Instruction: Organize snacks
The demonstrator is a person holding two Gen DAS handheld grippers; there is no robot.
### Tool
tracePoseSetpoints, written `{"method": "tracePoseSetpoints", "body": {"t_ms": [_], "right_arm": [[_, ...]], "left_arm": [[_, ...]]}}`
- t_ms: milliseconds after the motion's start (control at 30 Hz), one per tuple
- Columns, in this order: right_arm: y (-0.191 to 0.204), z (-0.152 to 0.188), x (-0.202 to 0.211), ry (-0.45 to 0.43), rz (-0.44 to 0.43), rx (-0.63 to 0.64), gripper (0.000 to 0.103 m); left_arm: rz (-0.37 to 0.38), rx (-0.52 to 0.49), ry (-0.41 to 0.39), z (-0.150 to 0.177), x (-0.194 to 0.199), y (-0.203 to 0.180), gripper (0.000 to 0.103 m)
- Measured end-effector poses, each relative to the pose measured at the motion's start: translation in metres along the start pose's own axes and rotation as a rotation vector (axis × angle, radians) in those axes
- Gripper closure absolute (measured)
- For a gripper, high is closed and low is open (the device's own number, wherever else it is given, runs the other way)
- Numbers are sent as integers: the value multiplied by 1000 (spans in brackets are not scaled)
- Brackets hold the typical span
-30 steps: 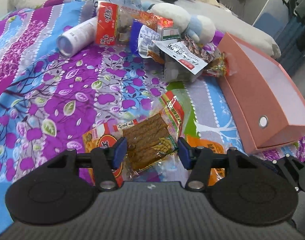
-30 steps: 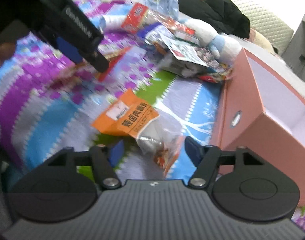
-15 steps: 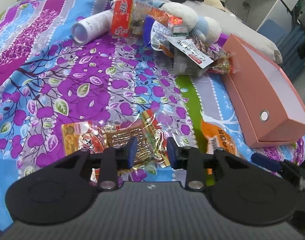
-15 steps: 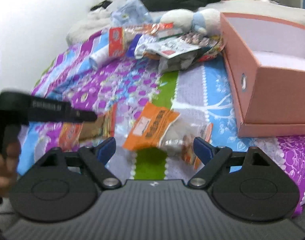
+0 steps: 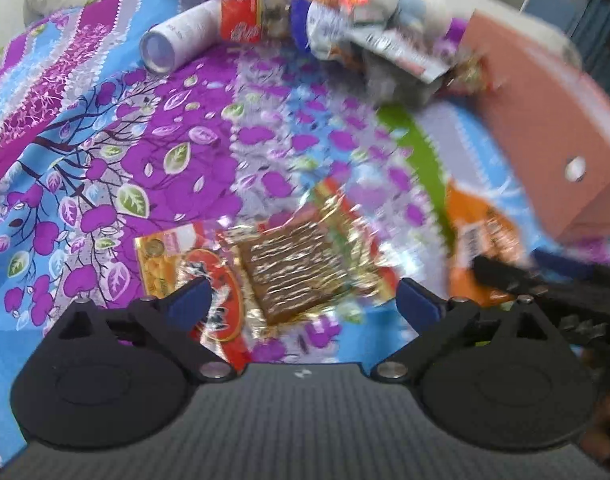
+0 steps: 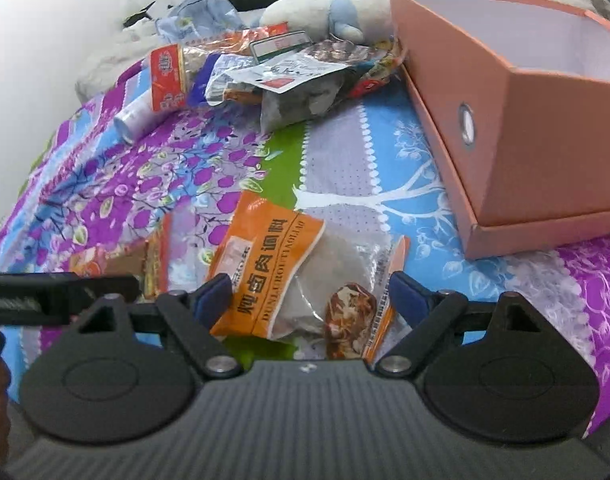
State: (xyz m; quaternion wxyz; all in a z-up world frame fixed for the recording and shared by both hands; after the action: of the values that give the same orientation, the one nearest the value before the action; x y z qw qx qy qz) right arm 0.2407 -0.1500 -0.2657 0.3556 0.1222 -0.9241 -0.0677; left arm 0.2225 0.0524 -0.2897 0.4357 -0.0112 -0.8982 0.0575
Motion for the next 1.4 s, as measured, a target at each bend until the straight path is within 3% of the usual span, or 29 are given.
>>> {"method": "tracePoseSetpoints", "body": {"t_ms": [100, 200, 367, 600, 967, 1033, 1167, 1400], "right_arm": [[1, 3, -5, 21, -8, 25, 15], [0, 5, -6, 33, -19, 36, 16], [4, 8, -8, 50, -48, 41, 28], [8, 4, -2, 47, -63, 46, 39], [1, 1, 14, 34, -52, 47, 44], [0, -1, 18, 29, -48, 49, 44], [0, -7, 23, 9, -45, 62, 44], [1, 0, 21, 38, -57, 73, 44]], "left_arm": [[-37, -32, -15, 3, -10, 0, 0], [-22, -10, -39, 3, -15, 1, 0], [-1, 0, -26, -4, -21, 2, 2], [12, 26, -40, -10, -13, 3, 30], [45, 83, -43, -11, 3, 7, 37], [60, 104, -53, -13, 8, 7, 56], [61, 110, -43, -19, 11, 3, 68], [48, 98, -51, -14, 14, 11, 66]]}}
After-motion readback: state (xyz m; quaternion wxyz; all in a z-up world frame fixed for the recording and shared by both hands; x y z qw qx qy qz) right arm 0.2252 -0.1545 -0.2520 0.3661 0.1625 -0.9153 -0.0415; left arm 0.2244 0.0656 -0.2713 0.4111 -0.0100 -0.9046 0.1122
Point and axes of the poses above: each gripper's, at about its wrist camera, not at the fingertips, and x roughly against the way its jaws point, y to its left, z to its underside, the point moved 7 cm from there along -x, roughly the way its jaws point, and after that the axes turned 5 degrees about -y, right-handed, at the moved point
